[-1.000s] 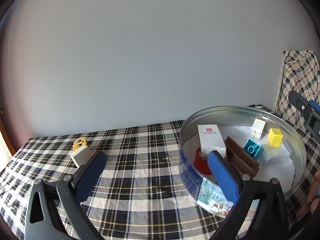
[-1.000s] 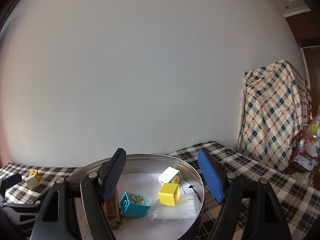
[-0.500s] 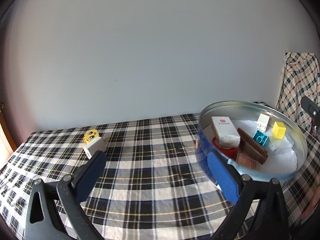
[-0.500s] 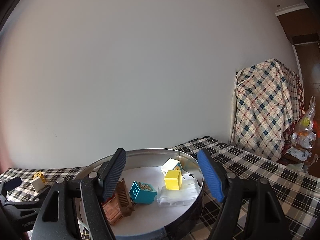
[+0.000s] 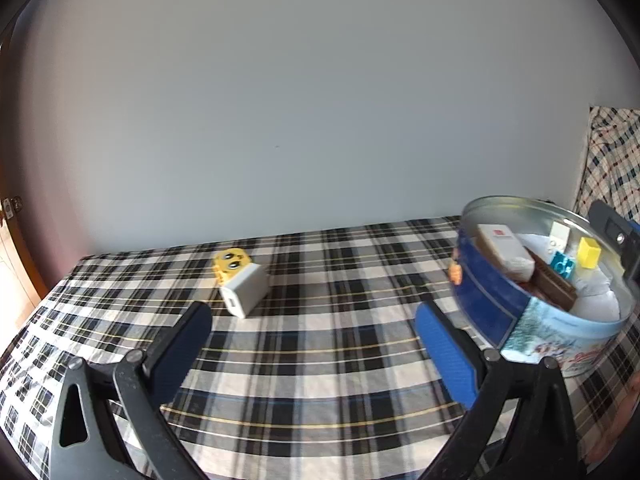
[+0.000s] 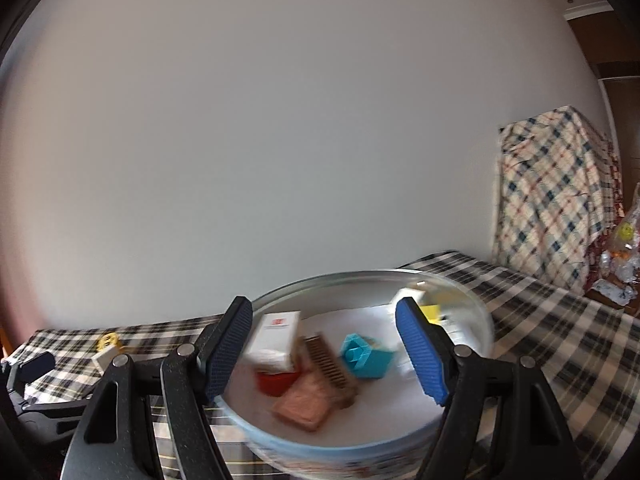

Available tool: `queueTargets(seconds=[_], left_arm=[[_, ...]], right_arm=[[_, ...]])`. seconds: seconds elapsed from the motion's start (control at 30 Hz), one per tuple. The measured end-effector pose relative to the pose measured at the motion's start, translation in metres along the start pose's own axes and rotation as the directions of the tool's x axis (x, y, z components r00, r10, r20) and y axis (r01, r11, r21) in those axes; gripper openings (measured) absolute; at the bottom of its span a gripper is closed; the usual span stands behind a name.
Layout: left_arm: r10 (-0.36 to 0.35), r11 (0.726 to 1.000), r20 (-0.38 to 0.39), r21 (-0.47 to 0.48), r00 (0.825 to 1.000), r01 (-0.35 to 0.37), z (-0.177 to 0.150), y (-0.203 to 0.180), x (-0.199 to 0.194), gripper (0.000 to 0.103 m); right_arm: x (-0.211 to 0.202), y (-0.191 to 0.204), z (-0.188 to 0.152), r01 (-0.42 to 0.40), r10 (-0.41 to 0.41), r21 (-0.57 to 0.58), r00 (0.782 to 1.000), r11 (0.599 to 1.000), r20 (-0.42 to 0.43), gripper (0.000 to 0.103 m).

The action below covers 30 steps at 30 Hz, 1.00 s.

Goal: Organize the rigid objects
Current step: 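Move both tools back toward the yellow face block and white charger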

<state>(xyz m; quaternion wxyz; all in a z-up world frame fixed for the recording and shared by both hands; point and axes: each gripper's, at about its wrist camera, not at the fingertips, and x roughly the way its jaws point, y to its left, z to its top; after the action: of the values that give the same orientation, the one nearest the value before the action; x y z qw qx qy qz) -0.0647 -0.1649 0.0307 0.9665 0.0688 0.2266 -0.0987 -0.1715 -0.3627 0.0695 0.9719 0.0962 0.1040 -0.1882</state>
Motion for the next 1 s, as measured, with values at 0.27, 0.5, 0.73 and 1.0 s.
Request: queueTargets(seconds=[0.27, 0.5, 0.73, 1.0], left_arm=[[0.029, 0.999, -0.008, -0.020, 1.000, -0.029, -0.001, 0.038, 0.009, 0.103], [0.075, 0.996, -0.022, -0.050, 0.997, -0.076, 0.000, 0.073, 0.021, 0.103], [0.104, 0.991, -0.041, -0.083, 0.994, -0.107, 0.000, 0.103, 0.030, 0.103], [0.151, 0.983, -0.051, -0.094, 0.987, -0.156, 0.001, 0.132, 0.040, 0.103]], right_arm=[[0.007, 0.052, -0.007, -0.044, 0.043, -0.047, 0.999, 0.998, -0.028, 0.076], [0.018, 0.087, -0.012, -0.081, 0.079, -0.054, 0.996, 0.995, -0.049, 0.076], [0.032, 0.121, -0.017, -0.133, 0.129, -0.038, 0.988, 0.990, -0.078, 0.076], [0.050, 0.156, -0.020, -0.167, 0.161, -0.043, 0.981, 0.985, -0.112, 0.076]])
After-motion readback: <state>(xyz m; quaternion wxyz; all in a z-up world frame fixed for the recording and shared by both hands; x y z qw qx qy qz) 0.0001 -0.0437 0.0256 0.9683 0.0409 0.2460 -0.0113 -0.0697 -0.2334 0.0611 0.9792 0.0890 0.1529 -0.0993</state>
